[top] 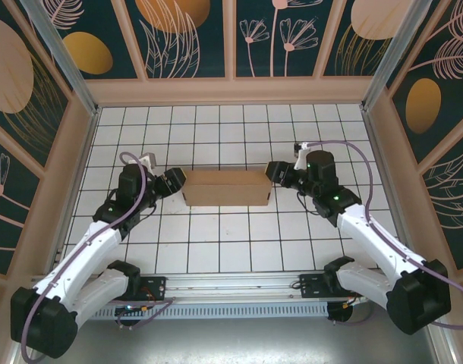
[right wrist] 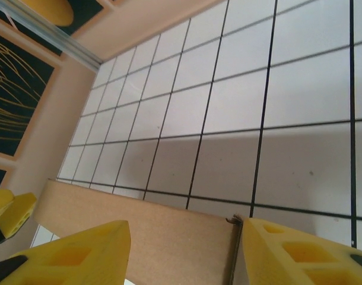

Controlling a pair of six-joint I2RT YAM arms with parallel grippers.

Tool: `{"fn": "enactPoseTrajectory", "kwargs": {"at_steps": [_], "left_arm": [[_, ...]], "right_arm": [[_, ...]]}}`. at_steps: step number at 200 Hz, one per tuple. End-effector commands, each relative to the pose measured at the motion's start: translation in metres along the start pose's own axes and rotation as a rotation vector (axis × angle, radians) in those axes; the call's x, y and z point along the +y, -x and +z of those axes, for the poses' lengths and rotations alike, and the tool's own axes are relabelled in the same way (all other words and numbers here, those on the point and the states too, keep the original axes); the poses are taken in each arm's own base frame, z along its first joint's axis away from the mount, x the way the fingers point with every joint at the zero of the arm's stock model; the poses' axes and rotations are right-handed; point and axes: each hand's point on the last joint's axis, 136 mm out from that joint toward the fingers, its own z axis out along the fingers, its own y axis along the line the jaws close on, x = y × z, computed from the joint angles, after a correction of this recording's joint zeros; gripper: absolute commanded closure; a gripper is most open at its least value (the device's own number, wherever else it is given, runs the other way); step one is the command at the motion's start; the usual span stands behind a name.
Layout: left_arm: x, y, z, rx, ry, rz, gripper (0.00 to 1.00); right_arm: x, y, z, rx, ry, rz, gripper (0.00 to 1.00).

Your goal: Fold the paper box

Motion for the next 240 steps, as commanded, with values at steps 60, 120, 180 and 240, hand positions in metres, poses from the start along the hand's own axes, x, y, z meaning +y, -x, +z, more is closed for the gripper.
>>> {"fn": "enactPoseTrajectory", "kwargs": {"at_steps": [60,120,180,240], "left_arm": [[-0.025,-0.039,0.014,0.181,-0.209,-0.061,0.41],[-0.07,-0.01,0.014,0.138,-0.365,0.022,0.54],[-0.079,0.054,0.015,-0.201,-0.337,0.186,0.66],[-0.043,0.002,0.049,-0.182,-0.282,0.236,0.57]], "right_arm": [[-0.007,-0.045,0.014,0.207,0.024,0.081,0.5],[0.046,-0.006,0.011,0.114,0.215,-0.052,0.63],[0.059,0.047,0.008,-0.137,0.224,-0.31,0.67],[-0.011,-0.009,0.025,-0.23,0.143,-0.322,0.68]]}}
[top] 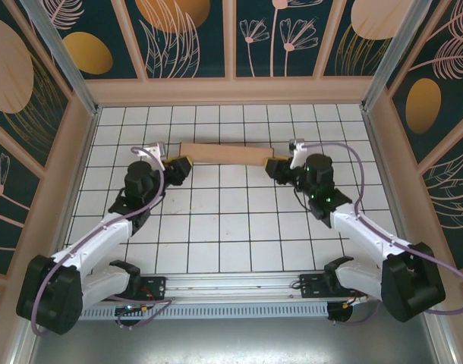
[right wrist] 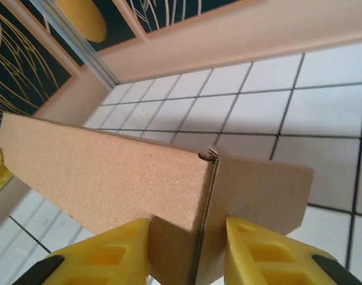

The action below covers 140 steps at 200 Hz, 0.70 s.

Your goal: Fold the paper box

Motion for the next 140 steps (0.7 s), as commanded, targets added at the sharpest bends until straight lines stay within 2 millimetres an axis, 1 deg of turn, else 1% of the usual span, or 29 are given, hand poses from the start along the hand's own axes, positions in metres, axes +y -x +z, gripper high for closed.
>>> {"fn": "enactPoseTrajectory", "kwargs": {"at_steps": [1,9,30,38,51,62,74,85,97,103,115,128,140], "left_arm": [[-0.007,-0.024,0.009,0.016,-0.058,0.016,0.57],[-0.004,-0.033,0.012,0.038,-0.044,0.0,0.58],[0.01,-0.049,0.013,0.079,0.016,-0.046,0.58],[0.016,-0.055,0.011,0.089,0.043,-0.068,0.55],[0.023,-0.065,0.005,0.105,0.063,-0.097,0.46],[0.031,-0.074,-0.002,0.115,0.083,-0.13,0.38],[0.036,-0.082,-0.01,0.127,0.097,-0.15,0.29],[0.04,-0.086,-0.017,0.13,0.116,-0.151,0.24],[0.042,-0.083,-0.024,0.126,0.135,-0.131,0.19],[0.042,-0.081,-0.027,0.124,0.141,-0.12,0.17],[0.04,-0.071,-0.031,0.102,0.156,-0.087,0.15],[0.041,-0.058,-0.03,0.079,0.191,-0.038,0.12],[0.044,-0.045,-0.023,0.066,0.243,-0.001,0.1]], "right_arm": [[0.003,-0.018,-0.001,-0.054,0.053,-0.056,0.68],[-0.004,-0.029,0.0,-0.034,0.036,-0.034,0.68],[-0.012,-0.044,-0.004,-0.021,0.014,0.028,0.68],[-0.013,-0.048,-0.006,-0.02,0.008,0.043,0.67],[-0.014,-0.053,-0.011,-0.019,-0.004,0.068,0.65],[-0.014,-0.058,-0.014,-0.013,-0.01,0.081,0.59],[-0.016,-0.06,-0.019,-0.017,-0.039,0.089,0.47],[-0.02,-0.058,-0.024,-0.034,-0.07,0.095,0.39],[-0.021,-0.051,-0.03,-0.053,-0.088,0.095,0.35],[-0.02,-0.047,-0.032,-0.059,-0.089,0.093,0.34],[-0.02,-0.039,-0.034,-0.058,-0.099,0.1,0.35],[-0.021,-0.035,-0.028,-0.014,-0.105,0.131,0.36],[-0.027,-0.034,-0.019,0.046,-0.127,0.178,0.39]]}}
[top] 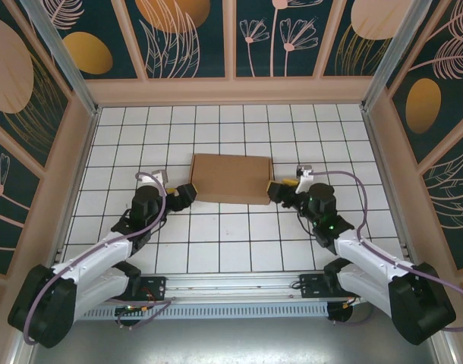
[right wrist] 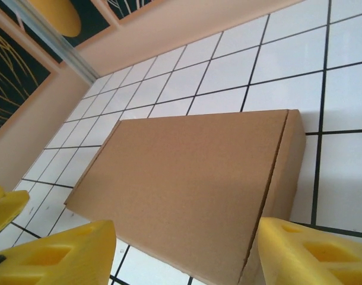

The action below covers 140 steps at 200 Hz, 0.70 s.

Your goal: Fold the paper box

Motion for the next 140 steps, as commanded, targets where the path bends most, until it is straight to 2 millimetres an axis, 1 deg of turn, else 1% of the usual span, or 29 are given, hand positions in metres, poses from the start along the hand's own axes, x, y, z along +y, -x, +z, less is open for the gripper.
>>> {"fn": "enactPoseTrajectory", "kwargs": {"at_steps": [1,13,20,38,55,65,83,99,110,123,140], "left_arm": [[0.003,0.025,0.006,-0.039,0.103,0.083,0.1],[0.001,0.03,0.02,-0.027,0.114,0.103,0.11],[0.002,0.031,0.03,-0.015,0.122,0.098,0.11],[0.01,0.021,0.051,0.031,0.133,0.058,0.14],[0.015,0.014,0.066,0.059,0.126,0.023,0.16],[0.017,0.009,0.074,0.082,0.112,0.005,0.18],[0.015,-0.003,0.086,0.133,0.07,-0.028,0.25],[0.012,-0.009,0.093,0.151,0.034,-0.062,0.32],[0.01,-0.01,0.096,0.154,0.023,-0.082,0.35],[0.01,-0.01,0.101,0.159,0.021,-0.089,0.37],[0.011,-0.008,0.108,0.162,0.031,-0.09,0.4]], "right_arm": [[-0.008,0.008,0.013,0.08,-0.061,0.076,0.39],[-0.012,0.005,0.026,0.16,-0.075,0.113,0.41],[-0.014,-0.001,0.034,0.208,-0.081,0.128,0.42],[-0.023,-0.013,0.052,0.301,-0.112,0.158,0.42],[-0.03,-0.025,0.064,0.362,-0.118,0.189,0.43],[-0.034,-0.033,0.07,0.391,-0.123,0.199,0.43],[-0.044,-0.045,0.079,0.421,-0.146,0.212,0.46],[-0.053,-0.053,0.085,0.44,-0.169,0.217,0.52],[-0.059,-0.055,0.089,0.444,-0.183,0.223,0.55],[-0.069,-0.057,0.094,0.446,-0.202,0.238,0.59],[-0.084,-0.054,0.101,0.445,-0.214,0.267,0.65]]}}
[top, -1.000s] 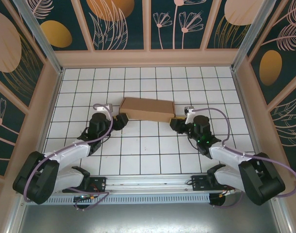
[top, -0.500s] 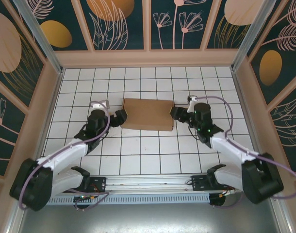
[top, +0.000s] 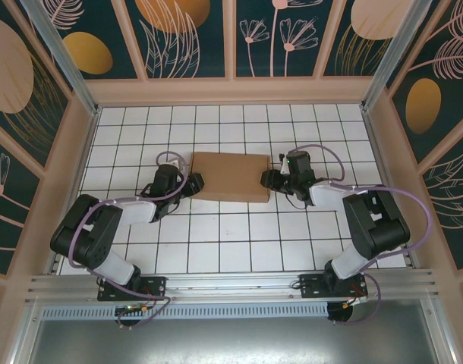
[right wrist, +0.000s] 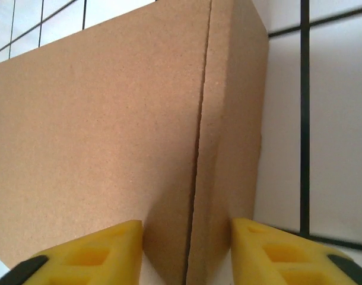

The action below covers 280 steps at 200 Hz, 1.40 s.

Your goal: Fold the paper box

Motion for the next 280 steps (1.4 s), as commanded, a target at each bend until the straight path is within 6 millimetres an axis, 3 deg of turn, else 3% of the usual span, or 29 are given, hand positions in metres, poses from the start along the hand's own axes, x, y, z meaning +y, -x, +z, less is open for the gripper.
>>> {"fn": "enactPoseTrajectory", "kwargs": {"at_steps": [1,31,58,69,86,96,110,116,149,169,177,196,205,225,243,253,267,280], "left_arm": [[-0.023,0.017,0.008,-0.026,-0.083,-0.014,0.4],[-0.019,0.02,0.022,-0.016,-0.064,-0.024,0.44],[-0.013,0.031,0.029,-0.028,-0.036,-0.019,0.39],[-0.002,0.028,0.035,-0.017,-0.002,-0.023,0.37],[0.003,0.034,0.033,-0.024,0.011,-0.033,0.26],[0.004,0.035,0.03,-0.03,0.021,-0.03,0.17],[-0.009,0.054,0.013,-0.09,0.008,-0.009,0.03],[-0.011,0.059,0.008,-0.106,0.015,-0.002,0.01],[-0.048,0.107,-0.048,-0.251,-0.019,0.115,0.01],[-0.075,0.137,-0.107,-0.455,-0.079,0.276,0.01],[-0.076,0.148,-0.132,-0.565,-0.067,0.313,0.01],[-0.032,0.166,-0.179,-0.839,0.116,0.186,0.01],[-0.018,0.168,-0.188,-0.914,0.19,0.219,0.01],[-0.005,0.16,-0.164,-0.85,0.35,0.495,0.01],[0.019,0.153,-0.155,-0.852,0.448,0.614,0.01],[0.038,0.15,-0.139,-0.781,0.456,0.646,0.01],[0.081,0.146,-0.128,-0.735,0.586,0.566,0.01],[0.099,0.138,-0.121,-0.706,0.621,0.553,0.01]], "right_arm": [[-0.02,0.008,0.011,0.014,-0.03,0.05,0.66],[-0.033,0.022,0.025,0.026,-0.02,0.072,0.69],[-0.039,0.026,0.033,0.057,-0.022,0.07,0.67],[-0.038,0.027,0.033,0.054,-0.02,0.07,0.65],[-0.038,0.032,0.028,0.033,-0.034,0.057,0.56],[-0.035,0.04,0.02,0.0,-0.039,0.044,0.44],[-0.025,0.054,0.005,-0.06,-0.04,0.018,0.19],[-0.02,0.062,-0.003,-0.087,-0.039,0.008,0.02],[0.018,0.107,-0.067,-0.302,-0.027,-0.086,0.01],[0.058,0.118,-0.115,-0.462,0.045,-0.238,0.01],[0.068,0.122,-0.133,-0.539,0.03,-0.288,0.01],[0.075,0.13,-0.164,-0.716,-0.07,-0.391,0.01],[0.074,0.128,-0.172,-0.781,-0.089,-0.468,0.01],[0.061,0.119,-0.19,-0.948,-0.148,-0.592,0.01],[0.042,0.104,-0.199,-1.079,-0.225,-0.71,0.01],[0.017,0.099,-0.199,-1.108,-0.3,-0.673,0.01],[-0.023,0.097,-0.193,-1.085,-0.438,-0.607,0.01],[-0.057,0.094,-0.191,-1.062,-0.563,-0.53,0.01]]}}
